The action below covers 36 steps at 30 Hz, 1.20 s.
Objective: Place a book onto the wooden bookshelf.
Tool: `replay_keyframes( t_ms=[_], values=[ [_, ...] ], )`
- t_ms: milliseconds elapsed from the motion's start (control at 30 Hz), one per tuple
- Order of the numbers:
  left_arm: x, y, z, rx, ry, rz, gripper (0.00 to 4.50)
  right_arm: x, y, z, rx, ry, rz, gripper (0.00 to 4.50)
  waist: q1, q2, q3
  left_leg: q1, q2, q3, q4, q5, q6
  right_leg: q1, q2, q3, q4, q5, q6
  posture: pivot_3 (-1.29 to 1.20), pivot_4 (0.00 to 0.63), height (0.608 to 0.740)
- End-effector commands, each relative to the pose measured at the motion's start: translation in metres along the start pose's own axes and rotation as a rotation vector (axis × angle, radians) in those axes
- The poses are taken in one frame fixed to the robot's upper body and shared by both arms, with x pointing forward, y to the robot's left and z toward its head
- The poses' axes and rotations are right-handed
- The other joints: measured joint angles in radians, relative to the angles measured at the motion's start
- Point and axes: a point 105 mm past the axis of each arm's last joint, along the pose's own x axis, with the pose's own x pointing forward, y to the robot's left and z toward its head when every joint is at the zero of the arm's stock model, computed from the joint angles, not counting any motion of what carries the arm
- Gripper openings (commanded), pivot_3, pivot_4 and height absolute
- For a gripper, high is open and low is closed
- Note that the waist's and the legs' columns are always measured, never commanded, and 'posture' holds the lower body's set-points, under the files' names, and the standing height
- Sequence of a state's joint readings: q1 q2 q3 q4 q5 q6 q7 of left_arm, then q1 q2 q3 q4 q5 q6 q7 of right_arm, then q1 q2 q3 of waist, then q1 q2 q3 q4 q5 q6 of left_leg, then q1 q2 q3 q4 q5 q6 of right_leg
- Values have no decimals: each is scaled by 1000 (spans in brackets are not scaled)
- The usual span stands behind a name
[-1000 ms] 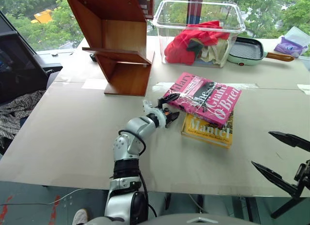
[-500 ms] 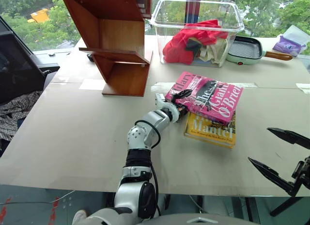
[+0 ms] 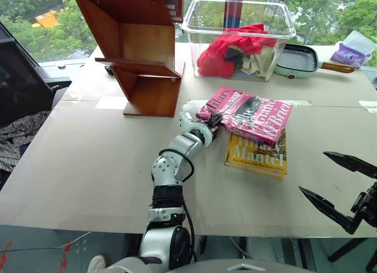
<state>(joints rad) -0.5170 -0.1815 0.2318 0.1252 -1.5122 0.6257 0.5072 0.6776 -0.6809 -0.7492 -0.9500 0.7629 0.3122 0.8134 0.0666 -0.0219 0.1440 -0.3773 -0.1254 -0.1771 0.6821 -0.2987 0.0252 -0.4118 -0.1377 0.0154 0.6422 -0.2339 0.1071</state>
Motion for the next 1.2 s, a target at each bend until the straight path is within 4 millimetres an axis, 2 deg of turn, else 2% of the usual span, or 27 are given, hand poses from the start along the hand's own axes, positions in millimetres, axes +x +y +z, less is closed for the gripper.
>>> replay_keyframes(
  t_ms=[33, 167, 233, 467, 567, 733, 867, 933, 1033, 1133, 1200],
  values=[
    [-19, -32, 2, 35, 14, -155, 34, 4, -2, 2, -18, -24, -2, 4500, 1, -1, 1, 0, 0, 0, 0, 0, 0, 0, 0, 0, 0, 0, 0, 0, 150, 723],
    [-37, -53, 20, 167, 4, -246, 34, 8, -4, -1, -17, -40, 2, 4500, 0, -1, 1, 0, 0, 0, 0, 0, 0, 0, 0, 0, 0, 0, 0, 0, 150, 723],
    [-46, -67, 23, 263, 26, -305, 34, 10, -5, -2, -15, -50, 7, 4500, -2, -1, 1, 0, 1, 1, 0, 0, 0, -1, 1, 1, 0, 0, 0, 0, 150, 723],
    [-96, -143, 22, 973, 161, -593, 34, 25, -14, -9, -20, -107, 39, 4500, -6, -2, 2, 0, 0, 0, 0, 0, 0, -1, 2, 1, 1, 0, -1, 0, 150, 723],
    [-109, -163, 18, 1234, 172, -648, 34, 31, -18, -7, -25, -134, 45, 4500, -17, -1, 2, 0, 0, 0, -1, 0, 0, -2, 3, 1, 0, 0, -1, 0, 150, 723],
    [-128, -204, 19, 1761, 16, -715, 34, 34, -30, 4, -49, -190, 40, 4500, -33, 2, 3, 0, 1, 1, -2, 0, 0, -2, 2, 1, 0, 0, -1, 0, 150, 723],
    [-143, -233, 24, 2234, -184, -703, 34, 34, -41, 18, -62, -235, 29, 4500, -41, 2, 5, 0, 2, 2, -4, 0, 0, -2, 2, 1, -1, 0, -1, 0, 150, 723],
    [-150, -242, 23, 2430, -223, -711, 34, 32, -48, 23, -68, -241, 24, 4500, -44, 2, 5, 0, 2, 1, -5, 0, 0, -2, 2, 1, -3, 0, -1, 0, 150, 723],
    [-162, -264, 32, 2612, -312, -671, 34, 34, -61, 29, -94, -242, 32, 4500, -46, 2, 6, 0, 2, 1, -7, 0, 0, -2, 2, 0, -5, 0, -1, 0, 150, 723],
    [-171, -270, 43, 2761, -259, -573, 34, 37, -75, 35, -116, -252, 37, 4500, -54, 2, 6, 0, 2, 1, -8, 0, 0, -2, 2, 0, -5, 0, -1, 0, 150, 723],
    [-176, -276, 56, 2831, -218, -433, 34, 36, -83, 38, -132, -259, 43, 4500, -57, 2, 7, 0, 2, 1, -9, 0, 0, -3, 2, 0, -5, 0, -1, 0, 150, 723]
  ],
)
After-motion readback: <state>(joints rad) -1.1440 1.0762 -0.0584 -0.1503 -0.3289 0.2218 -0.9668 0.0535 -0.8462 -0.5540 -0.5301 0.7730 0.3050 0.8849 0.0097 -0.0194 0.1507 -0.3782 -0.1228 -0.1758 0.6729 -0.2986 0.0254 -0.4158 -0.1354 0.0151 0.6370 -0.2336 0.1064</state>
